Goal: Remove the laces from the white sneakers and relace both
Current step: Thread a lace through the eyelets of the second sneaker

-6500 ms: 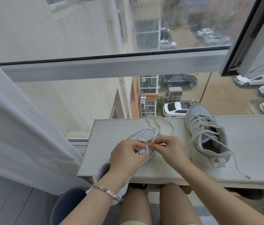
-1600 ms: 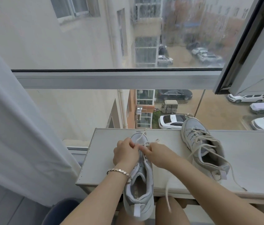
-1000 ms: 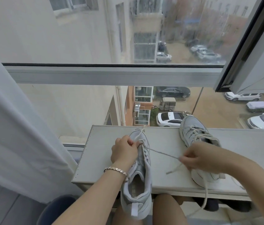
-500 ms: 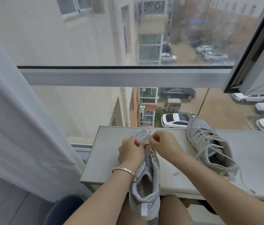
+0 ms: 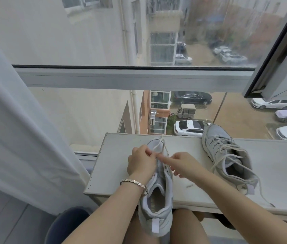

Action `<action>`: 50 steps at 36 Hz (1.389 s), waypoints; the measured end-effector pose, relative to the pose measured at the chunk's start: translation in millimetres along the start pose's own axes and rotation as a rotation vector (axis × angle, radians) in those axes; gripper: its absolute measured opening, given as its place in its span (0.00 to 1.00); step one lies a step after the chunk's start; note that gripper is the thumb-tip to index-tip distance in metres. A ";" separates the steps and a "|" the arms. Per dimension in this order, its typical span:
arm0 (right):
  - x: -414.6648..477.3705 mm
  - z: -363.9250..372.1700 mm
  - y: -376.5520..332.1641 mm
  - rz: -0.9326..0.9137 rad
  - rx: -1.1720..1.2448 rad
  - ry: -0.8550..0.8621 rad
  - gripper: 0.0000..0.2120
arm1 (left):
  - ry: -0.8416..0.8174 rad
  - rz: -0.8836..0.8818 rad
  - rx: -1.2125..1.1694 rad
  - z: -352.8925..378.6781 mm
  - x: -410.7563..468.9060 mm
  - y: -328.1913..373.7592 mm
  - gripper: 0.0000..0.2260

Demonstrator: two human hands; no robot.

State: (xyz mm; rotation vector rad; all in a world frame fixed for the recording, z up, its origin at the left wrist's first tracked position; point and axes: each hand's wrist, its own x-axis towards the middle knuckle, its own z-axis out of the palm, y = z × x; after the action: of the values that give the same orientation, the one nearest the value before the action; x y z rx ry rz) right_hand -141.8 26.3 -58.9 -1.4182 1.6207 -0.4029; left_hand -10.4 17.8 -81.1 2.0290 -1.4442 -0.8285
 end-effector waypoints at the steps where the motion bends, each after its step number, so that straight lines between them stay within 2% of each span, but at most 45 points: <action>1: -0.4 3.0 -2.9 -0.041 -0.113 0.024 0.19 | 0.000 -0.003 -0.003 0.1 -0.4 -0.1 0.12; 5: 1.9 8.1 -11.6 -0.112 -0.276 0.123 0.10 | -0.009 0.000 -0.004 -0.7 -1.2 0.1 0.12; 8: 1.8 7.2 -10.5 -0.197 -0.285 0.197 0.15 | -0.014 0.003 -0.001 -1.1 -0.6 -0.3 0.12; 11: -2.8 3.4 -4.5 -0.254 0.032 0.215 0.15 | -0.012 0.004 0.002 -1.4 -0.1 -0.5 0.12; 13: -8.5 1.6 2.1 -0.268 0.332 0.156 0.11 | -0.010 0.007 0.011 -0.8 0.4 -0.9 0.12; 15: -15.2 1.2 7.4 -0.309 0.554 0.103 0.13 | -0.013 0.006 0.012 -0.7 1.5 -1.0 0.12; 18: -23.4 -8.5 9.4 -0.392 0.804 0.078 0.21 | -0.017 0.004 0.002 -0.7 4.3 -0.5 0.13; 20: -26.6 -19.7 8.9 -0.433 0.863 0.089 0.21 | -0.021 0.011 0.002 -0.3 5.3 -0.6 0.13; 22: -26.1 -28.3 10.0 -0.405 0.829 0.150 0.19 | -0.020 0.023 0.007 -0.1 5.2 -1.1 0.12; 25: -19.4 -31.7 10.4 -0.280 0.609 0.245 0.17 | -0.018 0.027 0.011 0.2 4.6 -1.0 0.12; 29: -10.2 -19.8 1.4 -0.141 0.035 0.209 0.09 | -0.025 0.004 -0.017 0.1 5.5 1.1 0.12; 32: -3.0 -4.8 -6.8 -0.095 -0.233 0.162 0.21 | -0.040 -0.049 -0.161 -0.5 9.1 0.2 0.12; 34: 1.0 2.1 -13.3 -0.060 -0.255 0.129 0.23 | -0.032 -0.067 -0.293 -2.5 10.5 -0.2 0.14; 37: 4.0 3.6 -20.9 -0.019 -0.221 0.125 0.19 | -0.003 -0.131 -0.462 -7.1 9.2 1.7 0.13; 40: 3.8 2.5 -22.4 -0.034 -0.185 0.147 0.16 | 0.013 -0.301 -0.699 -12.0 11.4 2.6 0.14; 43: 2.0 2.9 -18.9 -0.049 -0.134 0.181 0.12 | -0.029 -0.433 -0.814 -19.0 12.7 2.8 0.14; 48: 3.1 3.7 -15.2 -0.072 -0.156 0.221 0.12 | -0.088 -0.440 -0.808 -29.5 11.4 4.7 0.12; 50: 4.7 1.2 -13.0 -0.052 -0.180 0.216 0.12 | -0.108 -0.423 -0.928 -38.0 13.1 3.7 0.12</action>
State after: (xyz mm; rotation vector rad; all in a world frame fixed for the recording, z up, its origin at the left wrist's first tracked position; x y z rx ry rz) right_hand -132.6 18.8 -51.8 -1.5984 1.8344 -0.4634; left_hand 18.2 6.4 -55.0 1.5464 -0.4671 -1.4551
